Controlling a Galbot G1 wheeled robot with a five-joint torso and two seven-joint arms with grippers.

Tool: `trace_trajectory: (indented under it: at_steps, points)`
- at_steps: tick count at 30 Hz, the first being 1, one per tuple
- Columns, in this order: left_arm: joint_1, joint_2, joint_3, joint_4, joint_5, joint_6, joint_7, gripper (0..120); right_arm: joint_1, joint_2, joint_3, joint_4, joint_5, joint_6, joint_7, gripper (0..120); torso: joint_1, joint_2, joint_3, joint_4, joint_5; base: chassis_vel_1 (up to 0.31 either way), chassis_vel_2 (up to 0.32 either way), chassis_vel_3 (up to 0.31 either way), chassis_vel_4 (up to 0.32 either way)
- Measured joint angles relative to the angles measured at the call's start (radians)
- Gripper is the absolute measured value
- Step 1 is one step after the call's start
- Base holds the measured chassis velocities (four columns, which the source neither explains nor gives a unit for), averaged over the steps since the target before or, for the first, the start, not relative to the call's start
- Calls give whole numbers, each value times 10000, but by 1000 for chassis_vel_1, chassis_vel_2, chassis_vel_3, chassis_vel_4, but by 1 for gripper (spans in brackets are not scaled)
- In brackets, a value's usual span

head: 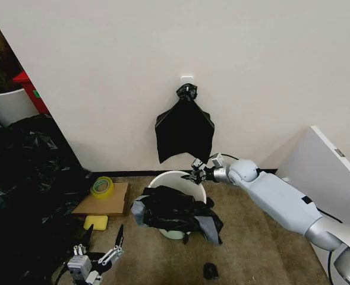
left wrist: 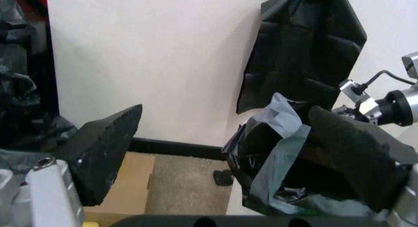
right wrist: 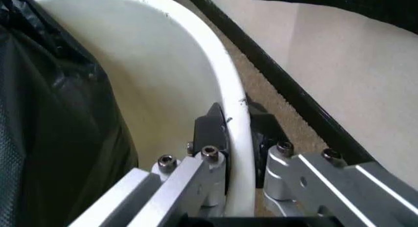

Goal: Place the garbage bag over the trash bin.

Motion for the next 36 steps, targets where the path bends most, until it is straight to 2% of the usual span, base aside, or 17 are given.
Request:
trace_trajectory:
  at_steps: [7, 11, 15, 19, 20, 22, 24, 28, 29, 33, 34, 36]
  points:
    - [6, -20, 12, -10, -55, 7, -48, 100, -430, -305, 249, 339, 845, -268, 575, 3, 0, 0, 0, 1, 1, 0, 0, 0, 0]
    - [-35, -9, 49, -139, -227, 123, -105, 100, -1307, -926, 905, 1262, 2251, -926, 2043, 3, -1, 0, 0, -3, 2, 0, 0, 0, 0]
    - [-55, 51, 59, -158, -341, 196, -154, 100, -1802, -1348, 1298, 1933, 2654, -1200, 2675, 3, 0, 0, 0, 0, 4, 0, 0, 0, 0]
    - [-204, 230, 71, -302, -518, 461, -217, 100, -3030, -1982, 2545, 3402, 3657, -1493, 3924, 3, -1, 0, -1, -5, -1, 0, 0, 0, 0]
    - [-204, 230, 71, -302, -518, 461, -217, 100, -3030, -1982, 2545, 3402, 3657, -1493, 3924, 3, -1, 0, -1, -5, -1, 0, 0, 0, 0]
    - [-325, 312, 102, -417, -597, 627, -264, 100, -3755, -1994, 3205, 3936, 4012, -1516, 4683, 3, -1, 0, -1, 2, 2, 0, 0, 0, 0]
    - [-365, 342, 110, -451, -615, 675, -287, 100, -3955, -1988, 3357, 4055, 4062, -1518, 4864, 3, -1, 1, -1, 0, 0, 0, 0, 0, 0]
    - [-497, 544, 131, -658, -772, 894, -393, 100, -5162, -1782, 4033, 4745, 4460, -1497, 6446, 3, -1, 0, -1, -4, 2, 0, 0, 0, 0]
    - [-497, 544, 131, -658, -772, 894, -393, 100, -5162, -1782, 4033, 4745, 4460, -1497, 6446, 3, -1, 0, -1, -4, 2, 0, 0, 0, 0]
    - [-555, 619, 150, -678, -811, 919, -476, 100, -5688, -1195, 4334, 5177, 5050, -1447, 8460, 3, -1, 0, -1, -2, -2, 0, 0, 0, 0]
    - [-555, 619, 150, -678, -811, 919, -476, 100, -5688, -1195, 4334, 5177, 5050, -1447, 8460, 3, -1, 0, -1, -2, -2, 0, 0, 0, 0]
    - [-537, 646, 156, -681, -830, 912, -505, 100, -5890, -774, 4504, 5531, 5376, -1455, 9668, 3, -1, 0, -1, 1, 2, 0, 0, 0, 0]
